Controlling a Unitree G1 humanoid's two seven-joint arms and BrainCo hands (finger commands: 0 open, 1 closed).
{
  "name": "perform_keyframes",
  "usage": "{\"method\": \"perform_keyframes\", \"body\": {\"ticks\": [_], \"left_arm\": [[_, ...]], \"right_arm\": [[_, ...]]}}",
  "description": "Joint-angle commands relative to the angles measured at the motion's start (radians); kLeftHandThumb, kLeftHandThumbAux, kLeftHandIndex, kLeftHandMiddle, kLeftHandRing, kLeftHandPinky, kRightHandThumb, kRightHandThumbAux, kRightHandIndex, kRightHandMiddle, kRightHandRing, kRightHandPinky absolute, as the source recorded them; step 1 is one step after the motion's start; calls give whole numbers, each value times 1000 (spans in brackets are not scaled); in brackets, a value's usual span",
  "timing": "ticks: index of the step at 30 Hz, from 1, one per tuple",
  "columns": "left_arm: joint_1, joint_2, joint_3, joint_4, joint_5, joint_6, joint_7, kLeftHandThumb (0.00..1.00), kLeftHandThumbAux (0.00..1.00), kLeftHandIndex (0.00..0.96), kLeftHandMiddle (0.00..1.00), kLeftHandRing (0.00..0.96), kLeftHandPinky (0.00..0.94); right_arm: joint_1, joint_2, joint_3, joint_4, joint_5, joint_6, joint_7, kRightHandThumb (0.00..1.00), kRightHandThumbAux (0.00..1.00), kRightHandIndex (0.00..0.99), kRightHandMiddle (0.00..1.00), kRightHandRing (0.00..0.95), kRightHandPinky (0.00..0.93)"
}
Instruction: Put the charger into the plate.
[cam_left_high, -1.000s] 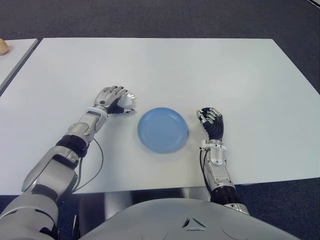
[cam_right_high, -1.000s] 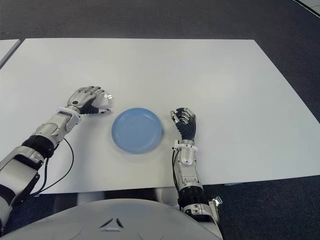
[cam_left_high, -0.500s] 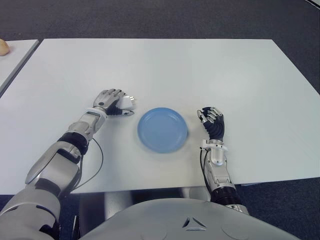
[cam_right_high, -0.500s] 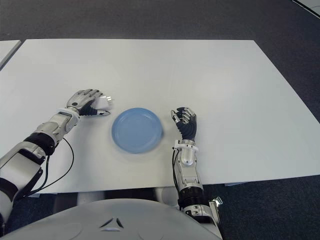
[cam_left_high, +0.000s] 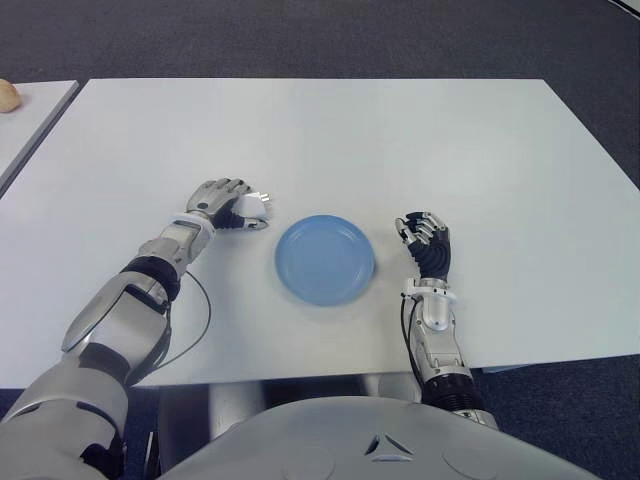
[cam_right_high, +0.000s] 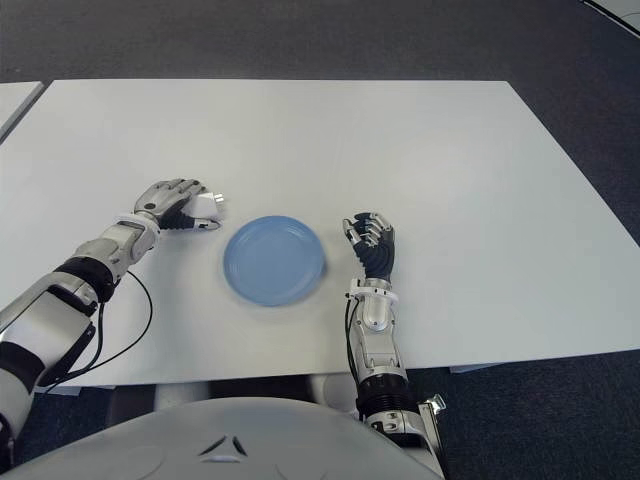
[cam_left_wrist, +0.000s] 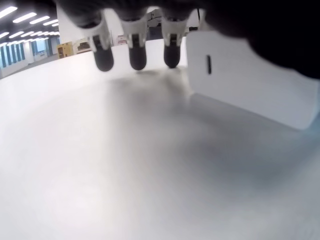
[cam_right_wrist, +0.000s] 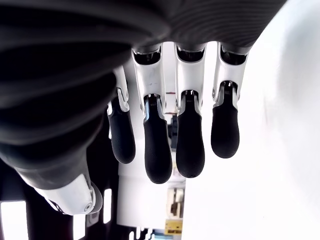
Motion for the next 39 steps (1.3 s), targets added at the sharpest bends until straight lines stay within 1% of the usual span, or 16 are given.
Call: {"method": "perform_keyframes", "body": {"ticks": [1, 2, 3, 4, 6, 7, 8, 9, 13, 15, 16, 19, 22, 25, 33, 39], "left_arm": [[23, -9, -26, 48, 7, 27, -35, 577, 241, 0, 0, 0, 18], [22, -9, -24, 49, 3, 29, -35, 582, 245, 0, 0, 0, 25], [21, -10, -24, 50, 1, 30, -34, 636, 280, 10, 61, 80, 141], [20, -10, -21, 51, -3, 34, -32, 672, 303, 17, 100, 133, 216], [19, -11, -19, 52, -8, 40, -26, 715, 328, 62, 161, 191, 255], [18, -11, -18, 52, -10, 42, -23, 741, 340, 119, 208, 242, 312], [17, -12, -15, 52, -13, 44, -16, 750, 344, 139, 224, 261, 333], [17, -12, -13, 53, -16, 46, -11, 774, 357, 216, 271, 304, 363], [19, -14, 4, 48, -36, 60, 16, 844, 416, 397, 395, 406, 433], [20, -15, 5, 46, -40, 66, 28, 859, 431, 436, 429, 435, 452], [23, -15, 4, 43, -40, 72, 43, 856, 513, 438, 443, 480, 484], [30, -14, 2, 33, -40, 83, 80, 915, 607, 406, 456, 517, 580], [39, -11, 3, 29, -42, 80, 125, 936, 637, 389, 481, 528, 685], [44, -14, 14, 30, -56, 72, 151, 942, 648, 379, 491, 533, 758], [50, -12, 41, 22, -104, 28, 171, 945, 655, 372, 501, 535, 825], [54, -8, 53, 12, -117, 14, 165, 946, 655, 371, 504, 535, 847]], "right_arm": [[13, 2, -9, 0, 13, 11, 6, 706, 729, 429, 585, 595, 597], [12, 2, -10, 1, 13, 12, 7, 706, 729, 429, 585, 595, 597], [12, 1, -11, 2, 12, 13, 7, 706, 729, 429, 583, 595, 596], [13, 1, -11, 3, 12, 10, 7, 706, 729, 429, 582, 595, 595], [14, 0, -11, 3, 13, 10, 8, 706, 729, 429, 581, 596, 601], [13, 0, -11, 3, 13, 12, 9, 706, 729, 429, 581, 596, 601], [11, 0, -12, 5, 14, 13, 9, 706, 729, 429, 581, 596, 601], [9, 0, -12, 6, 14, 14, 10, 706, 729, 429, 580, 595, 599], [7, -3, -14, 9, 14, 14, 13, 705, 729, 429, 578, 594, 595], [7, -3, -15, 10, 14, 8, 13, 705, 729, 429, 578, 594, 595], [7, -2, -16, 9, 14, 3, 13, 705, 729, 429, 578, 594, 596], [7, 0, -16, 7, 14, -5, 13, 705, 729, 429, 580, 594, 596], [8, 2, -16, 2, 12, -4, 12, 705, 729, 429, 584, 595, 595], [8, 2, -17, -1, 12, -2, 13, 705, 729, 430, 586, 594, 595], [10, 5, -17, -6, 13, 1, 14, 705, 728, 429, 586, 592, 592], [8, 6, -18, -4, 9, -3, 10, 706, 728, 429, 586, 595, 598]]}}
